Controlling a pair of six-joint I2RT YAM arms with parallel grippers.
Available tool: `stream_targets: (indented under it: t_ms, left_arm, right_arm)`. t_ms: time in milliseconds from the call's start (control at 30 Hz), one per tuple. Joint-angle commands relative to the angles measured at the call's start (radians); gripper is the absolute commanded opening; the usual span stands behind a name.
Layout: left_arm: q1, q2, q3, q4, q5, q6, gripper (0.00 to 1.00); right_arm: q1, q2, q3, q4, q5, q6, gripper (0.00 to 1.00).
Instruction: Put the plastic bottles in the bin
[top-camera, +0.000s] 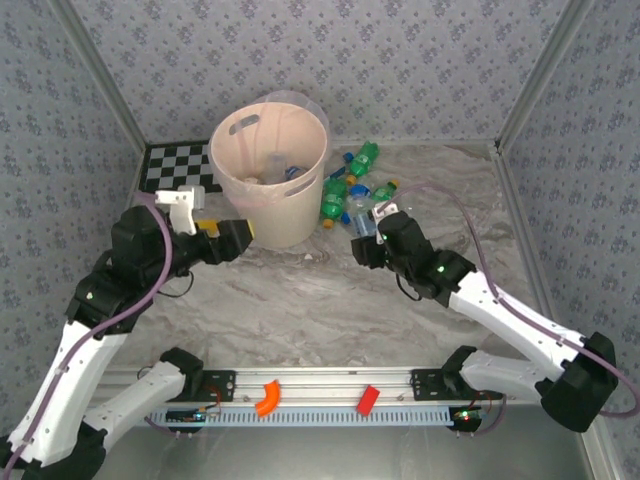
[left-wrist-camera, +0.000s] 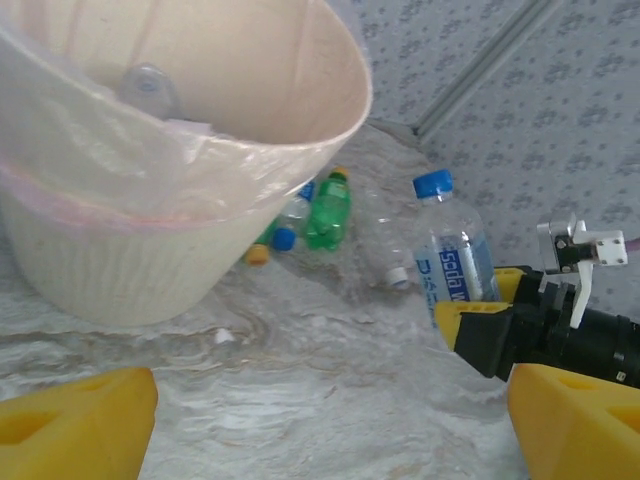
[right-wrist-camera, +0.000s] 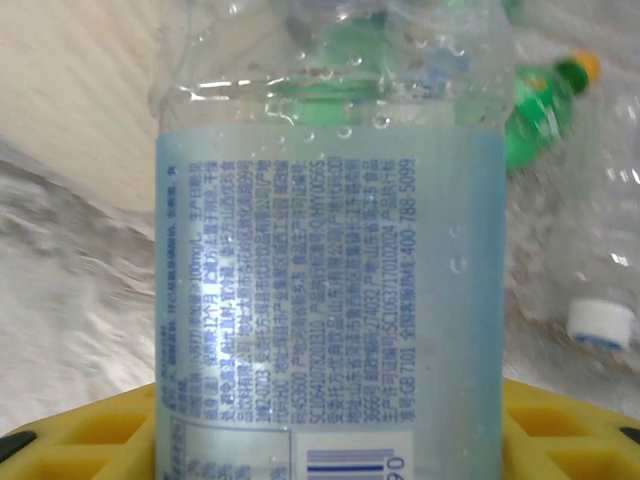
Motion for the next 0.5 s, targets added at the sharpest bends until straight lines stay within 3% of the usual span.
stream_targets:
  t_ms: [0,200,467]
  left_arm:
    - [-0.008,0.022,-0.013,0.138,0.131,-0.059,0.85]
    - [-0.044,0.062,-0.034,0.271,0.16,-0.112,0.8]
    - [-0.156,0.108,-0.018,0.344,0.098,-0.095,0.79]
  right_arm:
    - [0.086,-0.008,0.082,0.064,0.081,-0.065,0.59]
    - [0.261,0.072,0.194,0.14,0.177,-0.153,0.59]
    - [0.349,0.177,0.32,0.181,0.194,-0.204,0.59]
